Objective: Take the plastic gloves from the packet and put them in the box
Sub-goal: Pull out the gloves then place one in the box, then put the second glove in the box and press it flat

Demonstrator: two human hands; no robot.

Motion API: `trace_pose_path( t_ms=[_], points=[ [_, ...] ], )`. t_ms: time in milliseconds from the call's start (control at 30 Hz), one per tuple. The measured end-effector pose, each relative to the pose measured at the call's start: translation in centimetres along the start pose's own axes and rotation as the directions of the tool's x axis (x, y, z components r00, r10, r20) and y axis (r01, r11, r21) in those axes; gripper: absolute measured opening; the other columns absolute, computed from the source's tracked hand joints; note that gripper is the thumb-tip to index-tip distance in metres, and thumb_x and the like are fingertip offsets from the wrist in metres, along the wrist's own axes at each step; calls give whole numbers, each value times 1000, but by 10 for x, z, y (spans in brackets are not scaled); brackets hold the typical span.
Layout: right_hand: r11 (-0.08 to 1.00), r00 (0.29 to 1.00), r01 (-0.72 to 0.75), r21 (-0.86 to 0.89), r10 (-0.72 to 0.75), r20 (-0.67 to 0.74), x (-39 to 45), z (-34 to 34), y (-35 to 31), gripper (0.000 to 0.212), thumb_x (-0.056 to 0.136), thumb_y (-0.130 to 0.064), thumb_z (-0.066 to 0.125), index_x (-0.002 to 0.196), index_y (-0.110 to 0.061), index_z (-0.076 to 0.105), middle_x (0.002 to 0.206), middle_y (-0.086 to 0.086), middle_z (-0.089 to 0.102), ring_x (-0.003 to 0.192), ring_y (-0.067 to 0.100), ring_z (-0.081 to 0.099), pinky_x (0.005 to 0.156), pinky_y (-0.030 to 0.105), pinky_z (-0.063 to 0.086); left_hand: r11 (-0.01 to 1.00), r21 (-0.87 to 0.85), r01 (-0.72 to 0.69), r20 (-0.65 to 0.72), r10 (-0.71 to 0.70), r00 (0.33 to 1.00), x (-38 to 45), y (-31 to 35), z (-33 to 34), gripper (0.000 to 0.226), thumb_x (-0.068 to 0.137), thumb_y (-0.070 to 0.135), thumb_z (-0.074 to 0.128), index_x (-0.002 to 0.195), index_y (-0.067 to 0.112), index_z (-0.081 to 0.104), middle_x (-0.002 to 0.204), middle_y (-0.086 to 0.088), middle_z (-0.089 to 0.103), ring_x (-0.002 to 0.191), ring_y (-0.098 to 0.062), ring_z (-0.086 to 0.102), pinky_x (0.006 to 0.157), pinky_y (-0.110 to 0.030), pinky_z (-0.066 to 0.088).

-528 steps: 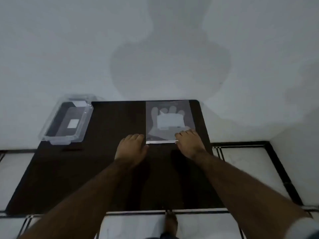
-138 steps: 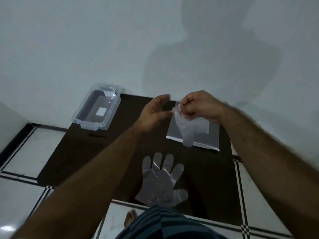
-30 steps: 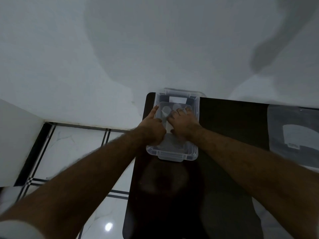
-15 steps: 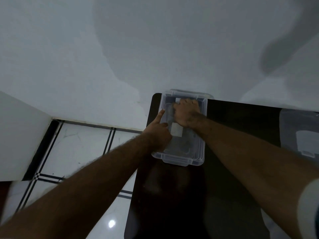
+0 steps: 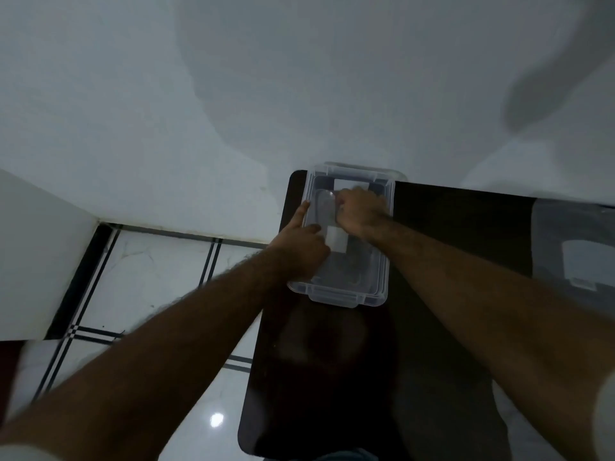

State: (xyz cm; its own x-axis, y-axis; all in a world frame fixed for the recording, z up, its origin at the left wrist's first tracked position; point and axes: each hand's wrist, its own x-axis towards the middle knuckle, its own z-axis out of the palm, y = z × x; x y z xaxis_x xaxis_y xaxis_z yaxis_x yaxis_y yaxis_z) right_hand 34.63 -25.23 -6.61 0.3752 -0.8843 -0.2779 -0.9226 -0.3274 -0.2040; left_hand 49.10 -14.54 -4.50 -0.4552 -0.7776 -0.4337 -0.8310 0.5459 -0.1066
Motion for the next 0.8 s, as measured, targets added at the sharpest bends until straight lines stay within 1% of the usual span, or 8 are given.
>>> trace_pose_path(
  t_ms=[100,200,300,400,500,600,667,800],
  points=[
    [994,997,65,93,-61,-39,-37,-13,21,25,102,-23,59,122,-12,69,113,11,70,99,29,69,87,45,60,993,-79,85,-97,-93,991,-12,6,-6,28,101,33,56,121,23,73,127,-1,73,145,-29,50,122,-77,-5],
    [946,949,254,203,-204,-241,-88,-19,45,26,101,-16,57,121,-8,71,115,12,70,105,26,65,94,34,52,936,-295,191,-168,-248,954,-33,28,-14,34,105,36,49,130,26,70,139,4,68,150,-23,44,123,-68,-13],
    [923,919,333,195,-270,-288,-146,-19,76,26,102,-15,59,125,-12,70,123,7,70,116,18,61,105,26,38,881,-447,157,-283,-306,909,-57,64,-20,32,103,36,53,128,26,71,133,5,72,144,-21,52,128,-67,0],
    [936,931,310,166,-264,-252,-200,-14,109,26,100,-16,63,124,-18,72,121,4,69,118,17,59,108,30,37,850,-511,125,-323,-324,889,-68,104,-24,27,101,34,59,121,25,74,126,5,75,134,-20,60,129,-63,13],
    [952,958,251,175,-219,-184,-244,0,152,22,100,-20,66,120,-19,75,117,4,73,115,19,64,106,34,43,857,-512,54,-335,-258,906,-63,148,-30,26,101,36,58,119,27,74,119,6,76,121,-17,66,126,-52,26],
    [968,975,214,133,-202,-96,-288,14,199,20,99,-21,68,117,-18,78,113,2,75,110,20,67,101,31,42,873,-487,-38,-342,-150,928,-45,204,-33,27,102,40,53,115,30,74,112,9,75,110,-15,67,110,-41,39],
    [973,977,209,97,-205,-53,-315,25,229,20,99,-23,68,115,-18,79,111,2,75,105,22,67,96,31,44,884,-461,-80,-335,-90,938,-30,244,-32,27,102,41,52,116,30,74,113,9,73,110,-16,66,100,-38,42],
    [979,982,188,78,-187,-26,-377,48,291,23,94,-32,60,101,-19,79,95,5,72,87,29,66,79,41,52,873,-463,-154,-260,33,965,-2,332,-28,28,103,40,54,120,30,73,117,8,72,113,-18,64,99,-39,47]
  ],
)
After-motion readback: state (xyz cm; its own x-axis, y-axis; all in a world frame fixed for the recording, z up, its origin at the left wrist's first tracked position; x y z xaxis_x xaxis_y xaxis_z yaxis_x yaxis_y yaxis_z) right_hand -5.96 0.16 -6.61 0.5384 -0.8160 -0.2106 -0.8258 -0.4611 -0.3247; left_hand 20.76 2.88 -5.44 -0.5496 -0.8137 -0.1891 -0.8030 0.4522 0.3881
